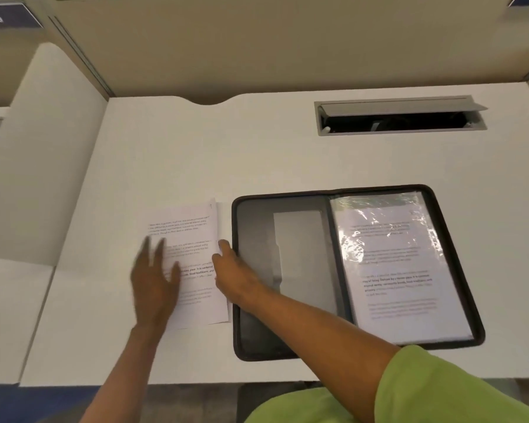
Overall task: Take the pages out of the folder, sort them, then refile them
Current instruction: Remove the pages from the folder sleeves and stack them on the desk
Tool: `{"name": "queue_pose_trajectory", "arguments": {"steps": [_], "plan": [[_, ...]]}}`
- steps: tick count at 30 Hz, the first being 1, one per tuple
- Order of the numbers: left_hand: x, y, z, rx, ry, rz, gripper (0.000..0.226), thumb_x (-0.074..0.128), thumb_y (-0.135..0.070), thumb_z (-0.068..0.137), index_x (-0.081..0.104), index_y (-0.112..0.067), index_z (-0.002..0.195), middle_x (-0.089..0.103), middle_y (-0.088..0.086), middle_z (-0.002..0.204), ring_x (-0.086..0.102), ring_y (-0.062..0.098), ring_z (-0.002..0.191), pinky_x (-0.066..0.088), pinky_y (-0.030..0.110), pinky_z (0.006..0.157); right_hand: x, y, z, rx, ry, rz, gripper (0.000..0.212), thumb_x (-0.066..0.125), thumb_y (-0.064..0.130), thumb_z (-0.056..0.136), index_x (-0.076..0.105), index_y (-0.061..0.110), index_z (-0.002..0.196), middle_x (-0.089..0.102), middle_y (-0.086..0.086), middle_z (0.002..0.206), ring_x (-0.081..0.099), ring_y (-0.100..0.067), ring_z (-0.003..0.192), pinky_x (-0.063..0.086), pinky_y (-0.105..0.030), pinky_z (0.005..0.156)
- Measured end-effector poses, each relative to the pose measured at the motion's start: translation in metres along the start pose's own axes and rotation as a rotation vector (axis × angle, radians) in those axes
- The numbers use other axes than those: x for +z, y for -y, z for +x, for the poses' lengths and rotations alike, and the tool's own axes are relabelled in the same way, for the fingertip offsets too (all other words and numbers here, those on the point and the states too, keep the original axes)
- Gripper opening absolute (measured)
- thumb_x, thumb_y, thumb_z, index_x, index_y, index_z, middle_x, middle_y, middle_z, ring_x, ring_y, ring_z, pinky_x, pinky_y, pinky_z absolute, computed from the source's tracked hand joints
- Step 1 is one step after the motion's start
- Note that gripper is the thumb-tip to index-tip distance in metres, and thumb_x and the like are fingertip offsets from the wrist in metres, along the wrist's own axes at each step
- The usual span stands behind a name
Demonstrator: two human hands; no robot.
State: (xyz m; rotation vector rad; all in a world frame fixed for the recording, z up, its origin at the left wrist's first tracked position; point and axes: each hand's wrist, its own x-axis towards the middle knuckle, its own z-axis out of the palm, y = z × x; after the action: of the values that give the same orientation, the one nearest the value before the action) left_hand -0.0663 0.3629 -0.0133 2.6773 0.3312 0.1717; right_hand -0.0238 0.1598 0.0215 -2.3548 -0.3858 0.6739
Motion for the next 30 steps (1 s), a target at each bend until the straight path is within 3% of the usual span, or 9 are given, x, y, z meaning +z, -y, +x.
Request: {"name": "queue_pose_trajectory", "arguments": {"steps": [2,4,7,13,19,21,24,30], "plan": [[0.018,-0.018,-0.008,0.176,0.141,0.015,0.061,0.047,-0.042,0.104,0.036,-0.025,0.162,0.017,0.004,0.175,0.017,0.024,0.160,0.015,0.050,0.130,0.002,0.001,0.000,0.017,0.016,-0.084,0.043,0.042,0.013,0.104,0.037,0.016,0.147,0.045,-0.012,0.146,0.057,-0.033,0.117,0.055,-0.049,0.095],[0.034,-0.021,-0.013,0.212,0.217,0.026,0.060,0.035,-0.049,0.107,0.030,-0.032,0.164,0.010,-0.002,0.176,0.005,0.018,0.162,0.006,0.053,0.130,0.006,0.004,0.000,-0.035,-0.008,-0.250,0.049,0.060,0.006,0.099,0.044,0.005,0.145,0.032,-0.016,0.156,0.054,-0.033,0.123,0.056,-0.043,0.098],[0.047,-0.014,-0.012,0.218,0.258,0.067,0.062,0.021,-0.057,0.108,0.026,-0.033,0.165,0.008,-0.003,0.176,0.001,0.018,0.163,0.003,0.057,0.130,0.007,-0.002,-0.001,-0.087,-0.106,-0.302,0.051,0.068,0.012,0.095,0.051,0.009,0.144,0.030,-0.015,0.160,0.048,-0.031,0.133,0.049,-0.040,0.107],[0.049,-0.010,0.002,0.293,0.298,0.091,0.057,0.027,-0.052,0.108,0.021,-0.044,0.164,0.004,-0.008,0.176,-0.003,0.014,0.162,0.005,0.058,0.129,-0.033,-0.050,-0.041,-0.063,-0.276,-0.277,0.044,0.055,0.024,0.101,0.052,0.015,0.143,0.040,-0.009,0.156,0.041,-0.025,0.141,0.033,-0.038,0.118],[0.048,-0.047,-0.003,0.345,0.211,0.082,0.062,0.035,-0.051,0.106,0.025,-0.035,0.165,0.006,-0.004,0.176,0.001,0.021,0.163,-0.001,0.061,0.128,-0.066,-0.145,-0.104,0.121,-0.400,-0.323,0.063,0.040,0.042,0.107,0.022,0.020,0.162,0.020,-0.002,0.169,0.017,-0.020,0.156,0.009,-0.035,0.126],[0.055,-0.071,-0.010,0.366,0.205,0.102,0.063,0.034,-0.053,0.106,0.022,-0.035,0.166,0.005,-0.002,0.176,-0.001,0.023,0.163,-0.001,0.061,0.128,-0.068,-0.172,-0.124,0.141,-0.413,-0.405,0.066,0.037,0.047,0.106,0.016,0.023,0.164,0.011,-0.002,0.171,0.007,-0.020,0.158,0.006,-0.040,0.128],[0.068,-0.088,-0.016,0.244,0.235,0.095,0.068,0.027,-0.060,0.105,0.011,-0.038,0.167,-0.002,-0.003,0.176,-0.007,0.021,0.162,-0.002,0.060,0.129,-0.065,-0.200,-0.144,0.168,-0.368,-0.500,0.070,0.032,0.053,0.106,0.005,0.026,0.165,-0.003,-0.003,0.172,-0.008,-0.020,0.158,0.004,-0.047,0.128],[0.092,-0.099,-0.019,0.180,0.268,0.117,0.076,0.015,-0.066,0.104,-0.001,-0.028,0.168,-0.002,-0.004,0.176,-0.008,0.014,0.162,-0.001,0.056,0.130,-0.073,-0.231,-0.155,0.162,-0.348,-0.545,0.072,0.032,0.057,0.106,0.008,0.023,0.165,-0.001,-0.004,0.172,-0.007,-0.019,0.159,0.009,-0.049,0.128]]}}
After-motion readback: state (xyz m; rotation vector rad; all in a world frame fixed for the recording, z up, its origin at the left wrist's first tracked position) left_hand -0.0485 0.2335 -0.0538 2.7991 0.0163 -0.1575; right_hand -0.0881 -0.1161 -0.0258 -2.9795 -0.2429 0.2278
